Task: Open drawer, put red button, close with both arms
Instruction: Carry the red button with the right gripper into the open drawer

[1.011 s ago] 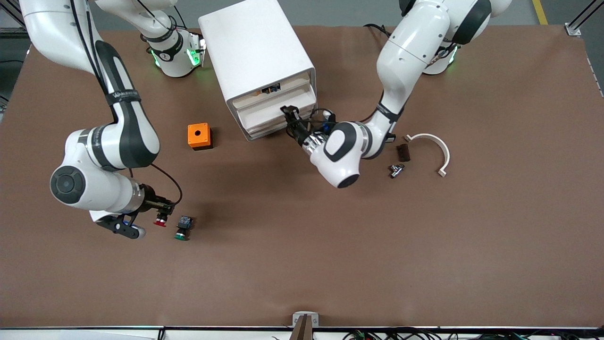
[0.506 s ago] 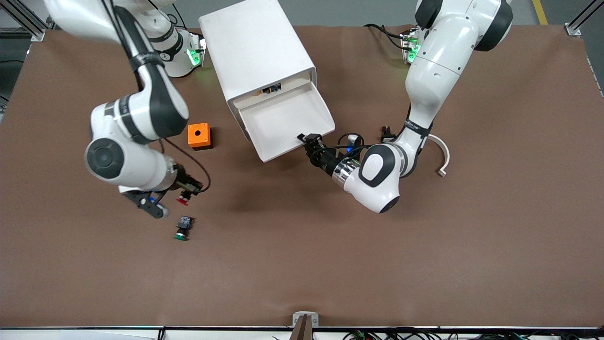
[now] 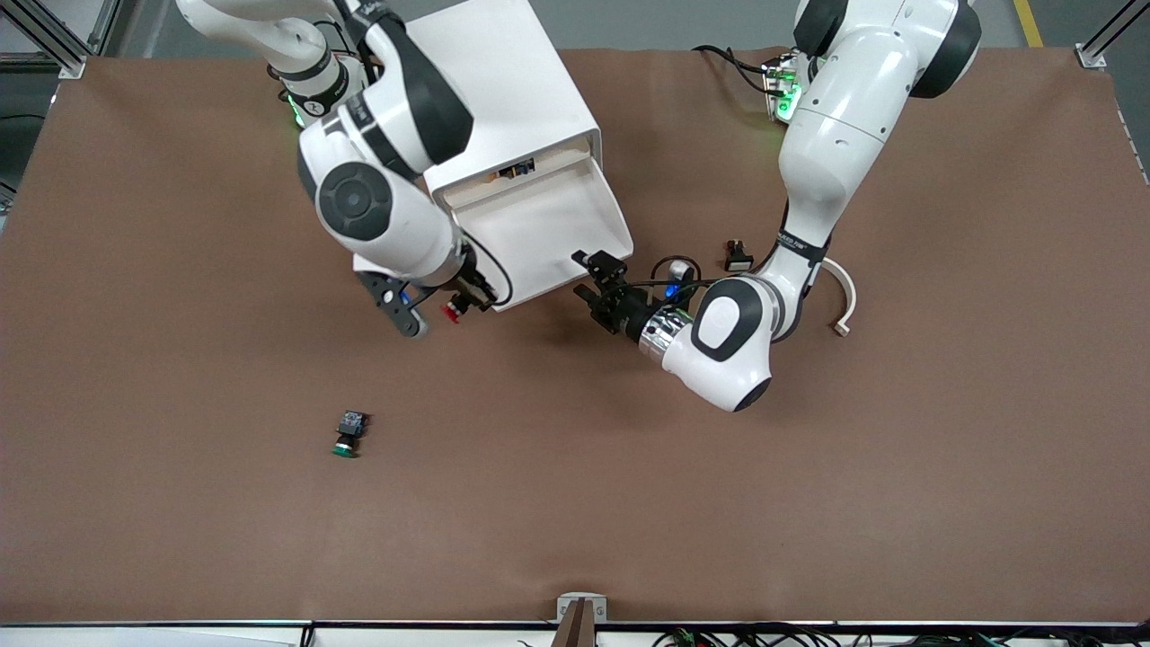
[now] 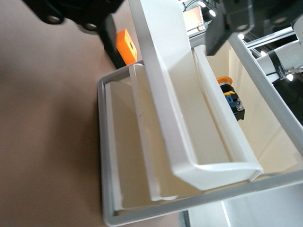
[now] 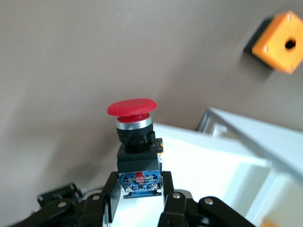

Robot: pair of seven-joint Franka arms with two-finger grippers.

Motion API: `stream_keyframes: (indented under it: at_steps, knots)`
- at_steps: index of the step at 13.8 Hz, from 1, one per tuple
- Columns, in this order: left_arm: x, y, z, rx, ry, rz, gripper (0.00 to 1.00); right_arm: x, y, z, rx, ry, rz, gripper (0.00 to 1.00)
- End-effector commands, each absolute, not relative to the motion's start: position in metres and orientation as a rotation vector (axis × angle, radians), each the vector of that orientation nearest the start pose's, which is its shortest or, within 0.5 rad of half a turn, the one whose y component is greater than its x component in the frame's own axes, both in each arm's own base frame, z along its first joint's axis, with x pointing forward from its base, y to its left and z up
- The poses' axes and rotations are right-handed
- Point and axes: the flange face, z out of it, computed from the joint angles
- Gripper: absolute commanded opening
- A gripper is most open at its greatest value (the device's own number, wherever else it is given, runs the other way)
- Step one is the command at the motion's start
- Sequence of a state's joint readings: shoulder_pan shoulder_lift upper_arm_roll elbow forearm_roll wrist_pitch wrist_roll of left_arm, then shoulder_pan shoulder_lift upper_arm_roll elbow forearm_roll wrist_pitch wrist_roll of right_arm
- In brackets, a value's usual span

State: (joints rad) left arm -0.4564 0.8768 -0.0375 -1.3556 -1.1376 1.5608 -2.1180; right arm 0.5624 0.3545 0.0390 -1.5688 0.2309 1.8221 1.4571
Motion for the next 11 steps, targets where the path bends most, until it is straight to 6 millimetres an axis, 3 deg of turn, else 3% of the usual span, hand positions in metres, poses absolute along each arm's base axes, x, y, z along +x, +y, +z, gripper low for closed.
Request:
stream_keyframes:
  at_steps: [1, 4, 7, 9, 11]
  knots:
    - [0.587, -0.383, 0.222, 1.476, 2.285, -1.902, 0.99, 0.497, 0.411, 0.437, -2.702, 1.489, 0.424, 0.02]
    - [0.611, -0.353, 0.236, 1.647, 2.21, -1.7, 0.99, 0.467, 0.446, 0.416, -2.662, 1.555, 0.395, 0.02]
    - [0.619, -0.339, 0.249, 1.919, 2.209, -1.443, 0.99, 0.455, 0.462, 0.394, -2.592, 1.623, 0.359, 0.04]
    - [0.621, -0.334, 0.258, 2.029, 2.082, -1.384, 0.99, 0.449, 0.474, 0.385, -2.56, 1.664, 0.343, 0.1]
    - [0.627, -0.323, 0.261, 2.121, 1.937, -1.323, 0.99, 0.45, 0.475, 0.378, -2.553, 1.686, 0.335, 0.23]
